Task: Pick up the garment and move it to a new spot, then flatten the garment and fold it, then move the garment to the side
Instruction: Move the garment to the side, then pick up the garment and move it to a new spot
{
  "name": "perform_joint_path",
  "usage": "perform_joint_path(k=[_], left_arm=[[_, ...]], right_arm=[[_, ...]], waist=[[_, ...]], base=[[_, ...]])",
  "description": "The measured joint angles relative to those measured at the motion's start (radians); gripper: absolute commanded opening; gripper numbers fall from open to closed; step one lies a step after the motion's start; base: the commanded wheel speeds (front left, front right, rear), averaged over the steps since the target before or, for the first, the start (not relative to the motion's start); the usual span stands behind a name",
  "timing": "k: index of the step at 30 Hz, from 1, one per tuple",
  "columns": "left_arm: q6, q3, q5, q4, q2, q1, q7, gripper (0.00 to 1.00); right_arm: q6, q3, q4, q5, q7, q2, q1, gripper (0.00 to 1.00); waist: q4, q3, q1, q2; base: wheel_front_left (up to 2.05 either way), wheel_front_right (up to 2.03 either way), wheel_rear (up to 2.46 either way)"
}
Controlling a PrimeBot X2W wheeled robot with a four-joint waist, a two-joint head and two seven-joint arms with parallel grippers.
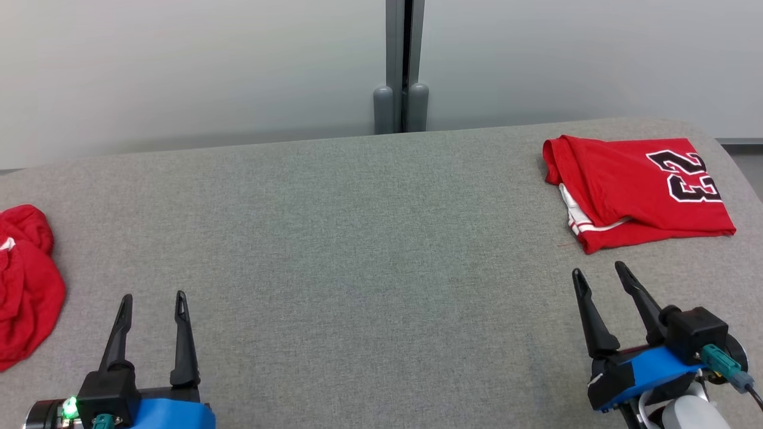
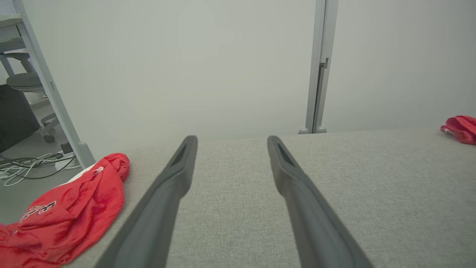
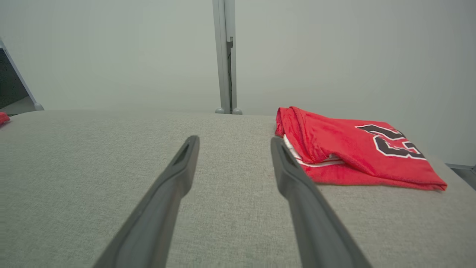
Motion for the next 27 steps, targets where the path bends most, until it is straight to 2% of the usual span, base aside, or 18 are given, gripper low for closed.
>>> perform_joint_path(k=[14,27], left_arm=[[-0.026,-0.004,0.002,0.053,0.0,0.013,0.0,1.0],[-0.035,-0.002,0.0,0.05,-0.002,0.02,0.0,1.0]], right_arm=[[0.0,-0.104,-0.096,-0.058,0.0,0.067,0.115,1.0],[0.0,-0.124,-0.11,-0.076,0.0,0.093,0.145,1.0]], waist=[[0.03,-0.044,0.0001,0.0002],[0.042,-0.06,0.0001,0.0003]], base=[[0.0,0.0,0.0],[0.0,0.0,0.0]])
